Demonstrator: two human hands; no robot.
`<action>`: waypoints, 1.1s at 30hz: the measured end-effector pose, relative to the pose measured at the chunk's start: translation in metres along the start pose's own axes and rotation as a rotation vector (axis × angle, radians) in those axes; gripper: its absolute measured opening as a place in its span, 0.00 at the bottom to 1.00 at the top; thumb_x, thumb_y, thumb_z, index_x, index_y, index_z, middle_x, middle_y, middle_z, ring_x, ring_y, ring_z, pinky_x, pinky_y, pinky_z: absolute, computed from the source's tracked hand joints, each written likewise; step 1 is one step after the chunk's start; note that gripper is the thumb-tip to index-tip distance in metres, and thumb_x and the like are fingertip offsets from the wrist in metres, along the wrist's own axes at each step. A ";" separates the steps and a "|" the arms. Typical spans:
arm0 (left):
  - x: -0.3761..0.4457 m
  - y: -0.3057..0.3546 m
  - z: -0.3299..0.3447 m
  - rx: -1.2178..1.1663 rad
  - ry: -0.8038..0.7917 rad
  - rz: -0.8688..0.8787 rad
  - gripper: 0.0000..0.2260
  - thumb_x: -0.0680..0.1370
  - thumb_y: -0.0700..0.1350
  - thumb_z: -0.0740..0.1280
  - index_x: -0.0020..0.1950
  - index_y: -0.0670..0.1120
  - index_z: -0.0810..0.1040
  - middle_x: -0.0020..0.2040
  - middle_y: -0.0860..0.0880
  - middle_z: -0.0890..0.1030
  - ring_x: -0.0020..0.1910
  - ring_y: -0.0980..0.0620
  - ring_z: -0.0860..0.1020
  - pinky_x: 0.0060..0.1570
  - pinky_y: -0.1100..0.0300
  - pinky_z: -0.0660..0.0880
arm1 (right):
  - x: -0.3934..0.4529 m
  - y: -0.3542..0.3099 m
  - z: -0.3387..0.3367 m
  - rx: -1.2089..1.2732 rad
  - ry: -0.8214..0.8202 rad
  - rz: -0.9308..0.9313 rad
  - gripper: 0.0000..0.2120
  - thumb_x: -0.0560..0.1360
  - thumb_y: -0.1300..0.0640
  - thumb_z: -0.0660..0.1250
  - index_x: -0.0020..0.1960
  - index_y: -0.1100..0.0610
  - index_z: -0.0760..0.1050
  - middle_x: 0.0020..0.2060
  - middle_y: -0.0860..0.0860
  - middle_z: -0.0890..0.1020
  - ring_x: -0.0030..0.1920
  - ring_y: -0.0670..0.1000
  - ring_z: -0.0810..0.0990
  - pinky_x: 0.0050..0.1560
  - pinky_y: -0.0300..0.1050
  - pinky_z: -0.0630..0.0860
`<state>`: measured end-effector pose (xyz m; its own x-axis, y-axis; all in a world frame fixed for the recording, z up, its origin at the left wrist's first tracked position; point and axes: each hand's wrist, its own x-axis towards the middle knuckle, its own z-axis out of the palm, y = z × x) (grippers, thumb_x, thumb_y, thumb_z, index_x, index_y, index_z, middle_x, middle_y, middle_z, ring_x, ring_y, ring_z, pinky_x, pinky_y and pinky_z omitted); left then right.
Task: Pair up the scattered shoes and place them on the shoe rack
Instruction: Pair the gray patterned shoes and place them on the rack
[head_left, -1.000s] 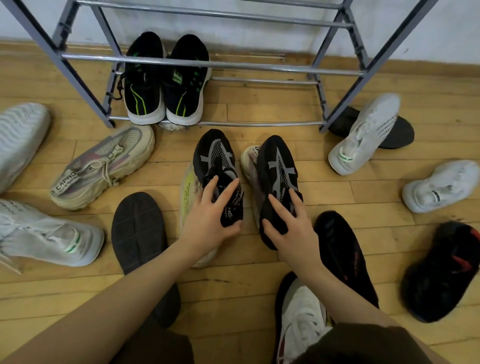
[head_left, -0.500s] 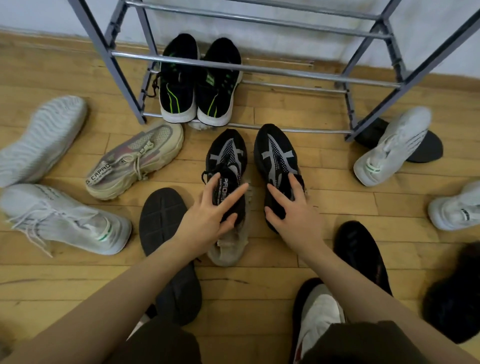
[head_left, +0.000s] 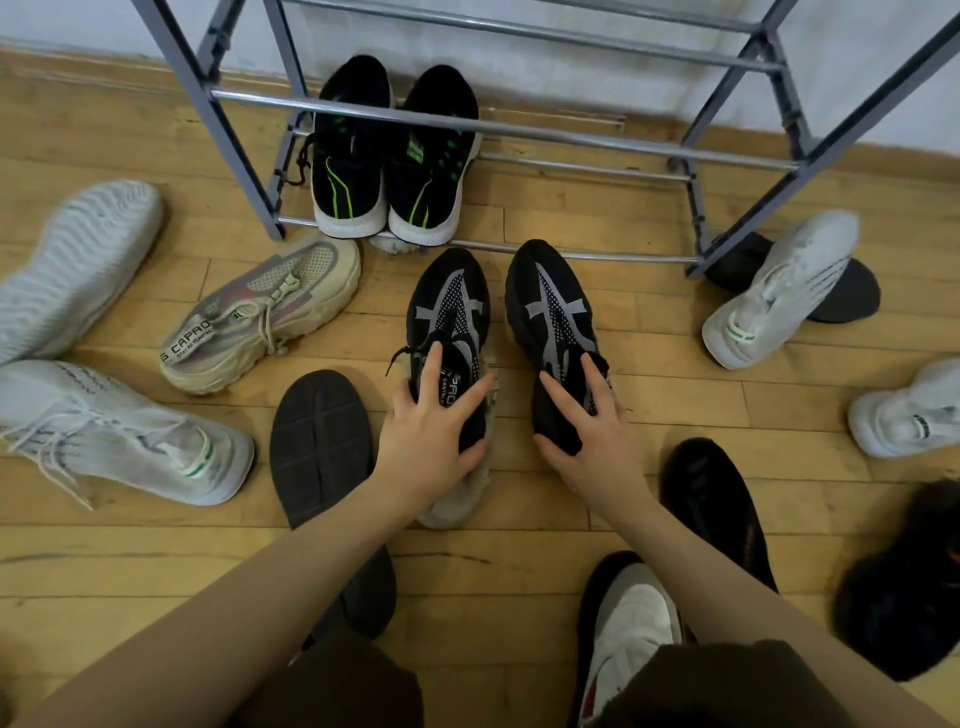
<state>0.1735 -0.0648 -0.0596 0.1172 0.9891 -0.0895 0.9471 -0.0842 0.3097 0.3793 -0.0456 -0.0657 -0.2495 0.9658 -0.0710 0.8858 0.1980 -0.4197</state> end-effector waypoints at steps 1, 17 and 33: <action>0.001 0.000 -0.001 -0.026 -0.007 -0.008 0.28 0.75 0.60 0.61 0.73 0.62 0.55 0.77 0.42 0.48 0.67 0.31 0.59 0.58 0.40 0.70 | -0.001 -0.001 -0.002 0.022 0.029 -0.005 0.32 0.73 0.49 0.68 0.72 0.39 0.59 0.75 0.52 0.54 0.72 0.62 0.57 0.66 0.63 0.65; 0.055 0.024 -0.058 -0.122 0.271 0.145 0.19 0.74 0.52 0.66 0.64 0.51 0.75 0.69 0.40 0.68 0.62 0.33 0.68 0.48 0.39 0.76 | 0.043 -0.014 -0.055 0.120 0.327 -0.074 0.24 0.73 0.48 0.66 0.68 0.47 0.70 0.68 0.55 0.69 0.63 0.58 0.71 0.56 0.58 0.75; 0.210 0.020 -0.035 -0.163 0.225 0.088 0.21 0.75 0.49 0.67 0.68 0.51 0.71 0.70 0.40 0.64 0.67 0.31 0.59 0.61 0.33 0.64 | 0.192 0.027 -0.070 0.153 0.260 0.029 0.22 0.74 0.48 0.66 0.68 0.44 0.70 0.71 0.52 0.65 0.70 0.57 0.63 0.65 0.57 0.68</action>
<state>0.2064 0.1456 -0.0393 0.1107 0.9824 0.1506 0.8736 -0.1684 0.4566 0.3833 0.1566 -0.0273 -0.0984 0.9851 0.1410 0.8168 0.1609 -0.5540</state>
